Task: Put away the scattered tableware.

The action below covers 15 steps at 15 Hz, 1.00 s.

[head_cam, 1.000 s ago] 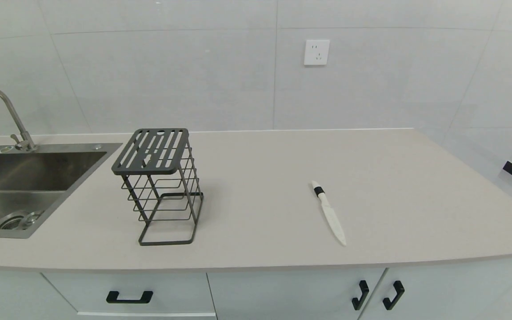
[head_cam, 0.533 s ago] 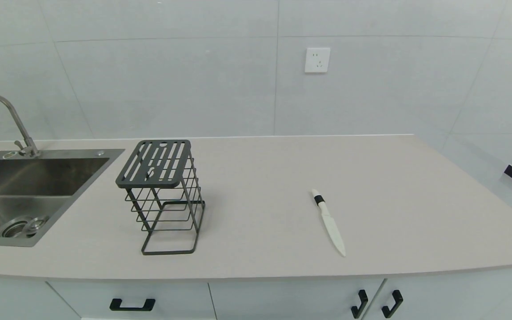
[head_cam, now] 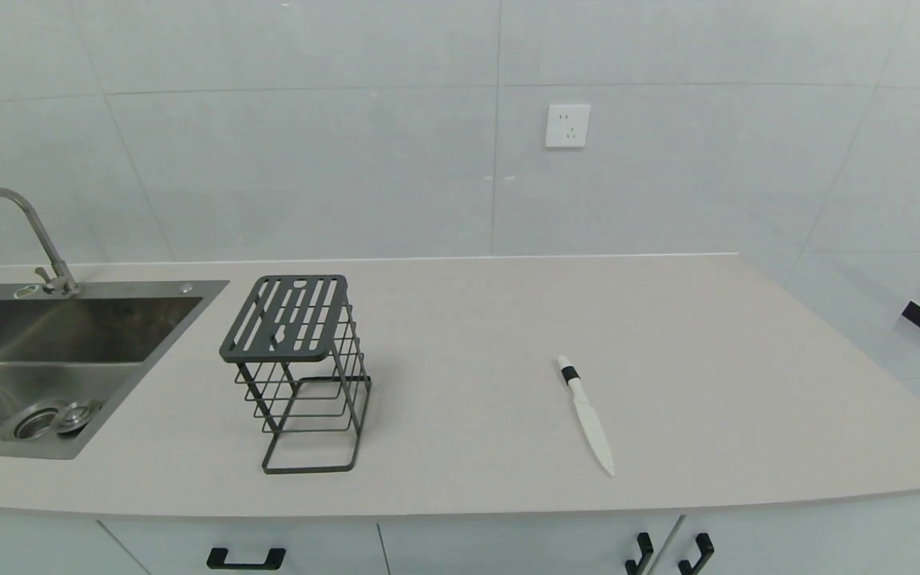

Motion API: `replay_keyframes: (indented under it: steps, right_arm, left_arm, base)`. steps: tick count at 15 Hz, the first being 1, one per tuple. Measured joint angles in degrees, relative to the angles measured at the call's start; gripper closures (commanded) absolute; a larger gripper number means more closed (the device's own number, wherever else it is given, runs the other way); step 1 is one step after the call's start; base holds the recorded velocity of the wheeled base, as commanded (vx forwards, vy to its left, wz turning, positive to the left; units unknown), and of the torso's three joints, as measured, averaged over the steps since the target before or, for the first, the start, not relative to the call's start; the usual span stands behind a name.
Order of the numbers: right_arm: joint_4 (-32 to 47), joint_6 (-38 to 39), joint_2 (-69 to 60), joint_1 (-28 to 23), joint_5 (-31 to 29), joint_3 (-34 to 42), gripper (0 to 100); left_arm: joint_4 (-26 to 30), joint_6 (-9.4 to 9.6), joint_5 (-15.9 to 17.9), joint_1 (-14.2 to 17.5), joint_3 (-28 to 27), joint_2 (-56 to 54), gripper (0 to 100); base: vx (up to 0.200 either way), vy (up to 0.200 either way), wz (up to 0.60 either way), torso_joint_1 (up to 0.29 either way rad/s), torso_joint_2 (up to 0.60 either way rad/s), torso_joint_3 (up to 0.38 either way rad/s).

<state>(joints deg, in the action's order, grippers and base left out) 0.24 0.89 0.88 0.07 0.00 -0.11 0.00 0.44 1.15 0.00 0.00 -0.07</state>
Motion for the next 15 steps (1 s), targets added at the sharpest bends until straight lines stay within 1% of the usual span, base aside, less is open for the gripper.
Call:
replay_keyframes:
  steps: [2, 7, 9, 15]
  right_arm:
    - [0.0, 0.0, 0.0, 0.0, 0.0, 0.0, 0]
    - [0.0, 0.1, 0.0, 0.0, 0.0, 0.0, 0]
    - [0.0, 0.1, 0.0, 0.0, 0.0, 0.0, 0]
    - [0.0, 0.0, 0.0, 0.0, 0.0, 0.0, 0]
  left_arm:
    - [0.0, 0.00, 0.0, 0.0, 0.0, 0.0, 0]
    - [0.0, 0.00, 0.0, 0.0, 0.0, 0.0, 0]
    - [0.0, 0.00, 0.0, 0.0, 0.0, 0.0, 0]
    - [0.0, 0.00, 0.0, 0.0, 0.0, 0.0, 0]
  base:
    - [0.000, 0.000, 0.00, 0.227, -0.45, -0.229]
    - [0.000, 0.000, 0.00, 0.040, -0.04, -0.009]
    - [0.000, 0.000, 0.00, 0.190, -0.02, 0.188]
    - [0.000, 0.000, 0.00, 0.304, -0.05, 0.237]
